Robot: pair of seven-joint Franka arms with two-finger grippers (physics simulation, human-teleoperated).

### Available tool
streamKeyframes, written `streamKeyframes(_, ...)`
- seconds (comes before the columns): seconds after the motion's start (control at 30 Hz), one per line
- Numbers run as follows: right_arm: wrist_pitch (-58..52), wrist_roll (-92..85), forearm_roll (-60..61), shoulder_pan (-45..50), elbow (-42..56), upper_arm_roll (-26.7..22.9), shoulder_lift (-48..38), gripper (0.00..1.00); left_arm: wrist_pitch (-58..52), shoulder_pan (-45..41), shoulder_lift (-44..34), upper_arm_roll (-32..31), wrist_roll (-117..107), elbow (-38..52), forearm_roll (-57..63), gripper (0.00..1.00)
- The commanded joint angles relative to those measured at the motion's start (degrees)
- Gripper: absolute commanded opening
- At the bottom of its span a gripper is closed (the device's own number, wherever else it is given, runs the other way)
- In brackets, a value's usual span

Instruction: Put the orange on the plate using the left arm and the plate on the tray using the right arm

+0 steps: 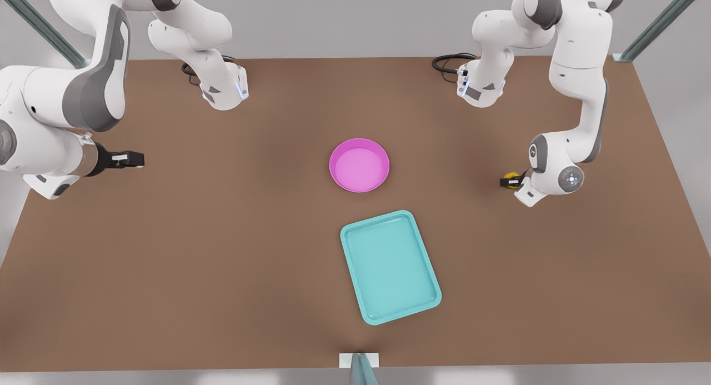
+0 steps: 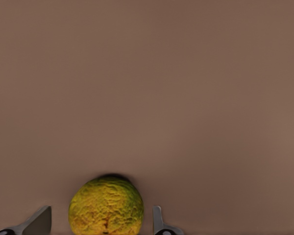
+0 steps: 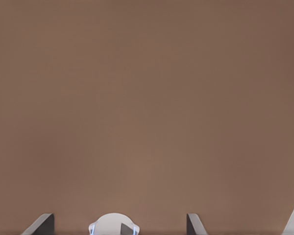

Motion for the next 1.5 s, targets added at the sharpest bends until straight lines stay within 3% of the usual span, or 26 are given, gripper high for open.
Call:
streamKeyframes(0.0, 0.3, -0.1, 0.0, 0.0, -0.4, 0.0, -0.1, 1.00, 0.0, 0.0, 0.5, 0.0, 2.0, -0.1, 0.1, 1.00)
streamKeyframes(0.3, 0.3, -0.1, 0.0, -0.4, -0.7, 0.0, -0.2, 1.00, 0.2, 0.0, 3.3, 0.0, 2.1, 0.0, 0.1, 1.00)
streamKeyframes(0.33, 0.3, -0.1, 0.0, -0.4, -0.9, 0.0, -0.3, 1.00, 0.2, 0.0, 3.3, 0.0, 2.1, 0.0, 0.1, 0.91)
streamKeyframes(0.37, 0.3, -0.1, 0.0, -0.4, -1.0, 0.0, -0.2, 1.00, 0.2, 0.0, 3.3, 0.0, 2.1, 0.0, 0.1, 0.90)
streamKeyframes(0.4, 0.3, -0.1, 0.0, -0.4, -1.0, 0.0, -0.1, 1.00, 0.0, 0.0, 3.2, 0.0, 2.1, 0.0, 0.1, 0.74)
streamKeyframes(0.53, 0.3, -0.1, 0.0, -0.4, -1.0, 0.0, 0.0, 1.00, -0.5, 0.0, 2.9, 0.0, 2.1, 0.0, 0.0, 0.64)
streamKeyframes(0.63, 0.3, -0.1, 0.0, -0.4, -1.0, 0.0, 0.1, 1.00, -5.2, -0.5, -3.2, -1.8, 1.0, 1.5, 0.0, 0.65)
streamKeyframes(0.73, 0.3, -0.1, 0.0, -0.5, -1.0, 0.0, 0.2, 1.00, -17.9, -3.3, -2.8, -8.2, -7.3, 13.4, -0.6, 0.67)
streamKeyframes(0.8, 0.4, -0.1, 0.0, -0.5, -1.0, 0.0, 0.1, 1.00, -19.4, -15.4, -2.1, -8.8, -17.5, 19.4, -1.1, 0.67)
streamKeyframes(0.93, 0.4, -0.1, 0.0, -0.5, -1.0, -0.1, 0.1, 1.00, -24.4, -35.1, 12.7, -8.8, -43.7, 41.4, -5.6, 0.67)
streamKeyframes(1.17, 0.8, -0.1, 0.0, -0.5, -2.5, -0.1, -0.4, 1.00, -24.4, -36.6, 17.6, -18.3, -56.0, 43.8, -9.4, 0.68)
streamKeyframes(1.3, 0.8, -0.1, 0.0, -0.9, -2.5, -0.1, -0.4, 1.00, -24.3, -37.9, 19.1, -18.6, -56.7, 43.7, -9.4, 0.69)
streamKeyframes(1.33, 0.8, -0.1, 0.0, -1.0, -2.5, -0.1, -0.3, 1.00, -24.3, -37.8, 19.2, -18.6, -56.7, 43.6, -9.4, 1.00)
streamKeyframes(1.47, 0.9, -0.1, 0.1, -1.0, -2.9, -0.1, -0.2, 1.00, -24.4, -37.7, 19.2, -18.1, -56.5, 43.7, -9.0, 1.00)
